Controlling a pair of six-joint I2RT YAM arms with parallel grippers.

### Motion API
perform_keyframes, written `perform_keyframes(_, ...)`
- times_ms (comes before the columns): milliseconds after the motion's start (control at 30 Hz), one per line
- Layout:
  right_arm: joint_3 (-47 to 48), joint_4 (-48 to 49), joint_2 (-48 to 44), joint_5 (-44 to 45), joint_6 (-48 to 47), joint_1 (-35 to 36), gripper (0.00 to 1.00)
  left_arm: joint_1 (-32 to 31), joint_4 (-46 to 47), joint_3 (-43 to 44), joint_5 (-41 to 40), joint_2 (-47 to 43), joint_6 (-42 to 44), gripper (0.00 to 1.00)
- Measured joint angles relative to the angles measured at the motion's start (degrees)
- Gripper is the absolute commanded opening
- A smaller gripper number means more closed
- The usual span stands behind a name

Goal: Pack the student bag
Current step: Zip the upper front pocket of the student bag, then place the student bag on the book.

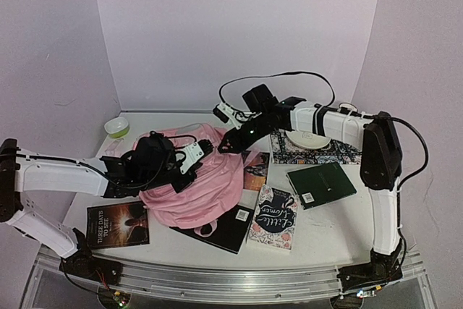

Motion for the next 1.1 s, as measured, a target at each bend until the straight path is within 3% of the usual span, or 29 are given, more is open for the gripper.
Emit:
perform_keyframes(233, -4.7, 3.7, -3.8, 7.4, 1.7, -4.6, 0.56, -1.5, -2.5, 8.3, -8.4, 7.2, -4.2, 0.00)
perform_keyframes(467, -18.9, 7.6, -21.0, 19.0, 4.5, -6.4, 0.72, -1.6, -9.9, 26.2, -17.4, 20.0, -13.1, 0.01)
perform_keyframes(500, -21.4, 8.8, -24.0, 20.5, 4.9, -6.2, 0.73, -1.5, -11.3, 29.5, -18.6, 22.5, -14.7, 0.04)
perform_keyframes(667, -31.9, 14.1, -33.2, 24.9, 7.8, -5.3, 0.77, -0.8, -16.4, 40.5, -19.7, 30.9, -21.9, 0.38)
perform_keyframes(833, -40.6, 18.3, -34.4, 26.9, 11.9, -3.5, 0.80, 0.3, -17.9, 45.3, -16.9, 32.2, -28.5, 0.58)
perform_keyframes(967, -46.2, 20.9, -34.4, 29.1, 14.7, 0.7, 0.84, 3.1, -18.2, 41.4, -12.6, 29.0, -34.1, 0.66)
perform_keyframes(1100, -48.3, 24.7, -34.4, 30.1, 16.7, 5.6, 0.87, 8.7, -19.4, 30.1, -7.1, 20.8, -40.2, 0.71)
